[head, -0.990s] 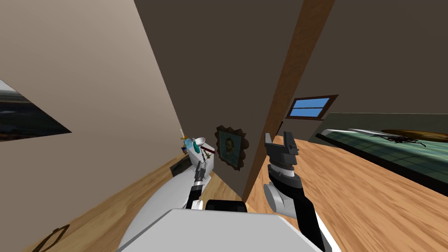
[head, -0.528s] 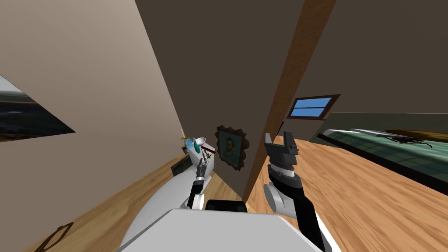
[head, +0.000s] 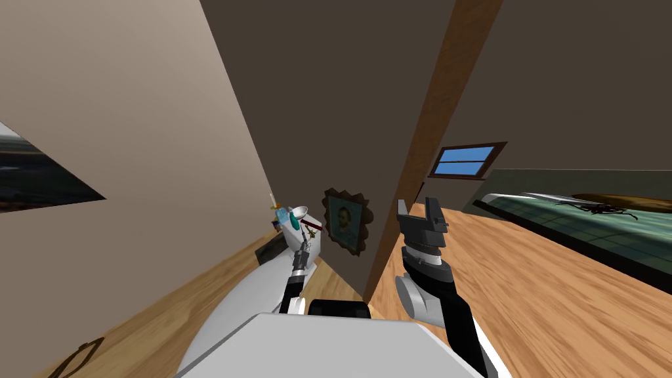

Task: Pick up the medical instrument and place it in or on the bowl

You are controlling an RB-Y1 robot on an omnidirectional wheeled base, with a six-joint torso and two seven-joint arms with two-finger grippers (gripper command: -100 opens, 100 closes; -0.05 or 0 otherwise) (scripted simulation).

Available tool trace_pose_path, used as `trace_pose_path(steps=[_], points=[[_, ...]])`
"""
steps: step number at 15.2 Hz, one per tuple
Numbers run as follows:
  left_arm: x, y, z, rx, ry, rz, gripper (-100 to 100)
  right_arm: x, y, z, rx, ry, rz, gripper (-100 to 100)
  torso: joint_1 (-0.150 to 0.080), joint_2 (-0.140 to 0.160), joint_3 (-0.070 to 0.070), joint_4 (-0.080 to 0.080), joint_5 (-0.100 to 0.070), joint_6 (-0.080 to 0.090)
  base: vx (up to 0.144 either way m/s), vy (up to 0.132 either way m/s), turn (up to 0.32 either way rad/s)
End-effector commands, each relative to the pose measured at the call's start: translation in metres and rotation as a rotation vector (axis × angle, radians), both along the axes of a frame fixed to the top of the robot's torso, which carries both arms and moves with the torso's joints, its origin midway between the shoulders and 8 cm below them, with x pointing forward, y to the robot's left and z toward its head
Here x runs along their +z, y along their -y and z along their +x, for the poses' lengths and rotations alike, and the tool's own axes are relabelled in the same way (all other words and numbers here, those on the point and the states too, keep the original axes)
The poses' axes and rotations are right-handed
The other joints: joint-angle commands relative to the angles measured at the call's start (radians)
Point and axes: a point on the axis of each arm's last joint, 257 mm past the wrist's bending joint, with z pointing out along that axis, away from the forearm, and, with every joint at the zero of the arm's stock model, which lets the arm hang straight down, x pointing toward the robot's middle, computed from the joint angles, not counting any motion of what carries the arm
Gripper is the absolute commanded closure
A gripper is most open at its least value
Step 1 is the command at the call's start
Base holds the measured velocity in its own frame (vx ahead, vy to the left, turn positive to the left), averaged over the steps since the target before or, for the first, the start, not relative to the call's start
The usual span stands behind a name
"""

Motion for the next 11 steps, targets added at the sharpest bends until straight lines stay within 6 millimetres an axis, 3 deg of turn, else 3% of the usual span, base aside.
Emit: trace_pose_path(steps=[1, 2, 3, 6, 9, 10, 11], points=[[0.000, 0.000, 0.000, 0.000, 0.000, 0.000, 100, 0.000, 0.000, 0.000, 0.000, 0.000, 0.000, 0, 0.000, 0.000, 0.000, 0.000, 0.000, 0.000, -0.001, -0.007, -0.004], [0.002, -0.021, 0.011, 0.021, -0.019, 0.045, 100, 0.000, 0.000, 0.000, 0.000, 0.000, 0.000, 0, 0.000, 0.000, 0.000, 0.000, 0.000, 0.000, -0.069, 0.018, -0.141], [0.002, -0.021, 0.011, 0.021, -0.019, 0.045, 100, 0.000, 0.000, 0.000, 0.000, 0.000, 0.000, 0, 0.002, 0.001, 0.001, 0.001, 0.000, 0.001, -0.107, 0.032, -0.161], [0.007, -0.051, 0.033, 0.052, -0.054, 0.113, 100, 0.000, 0.000, 0.000, 0.000, 0.000, 0.000, 0, 0.009, 0.005, 0.003, 0.003, -0.001, -0.003, -0.143, 0.059, -0.152], [0.009, -0.063, 0.043, 0.064, -0.074, 0.139, 100, 0.000, 0.000, 0.000, 0.000, 0.000, 0.000, 0, 0.025, 0.005, 0.004, 0.004, -0.003, -0.012, -0.140, 0.071, -0.099], [0.013, -0.076, 0.053, 0.077, -0.089, 0.167, 100, 0.000, 0.000, 0.000, 0.000, 0.000, 0.000, 0, 0.027, 0.003, 0.004, 0.004, -0.003, -0.013, -0.098, 0.073, -0.084], [0.012, -0.076, 0.053, 0.076, -0.094, 0.167, 100, 0.000, 0.000, 0.000, 0.000, 0.000, 0.000, 0, 0.028, 0.002, 0.003, 0.004, -0.002, -0.013, -0.088, 0.068, -0.100]])
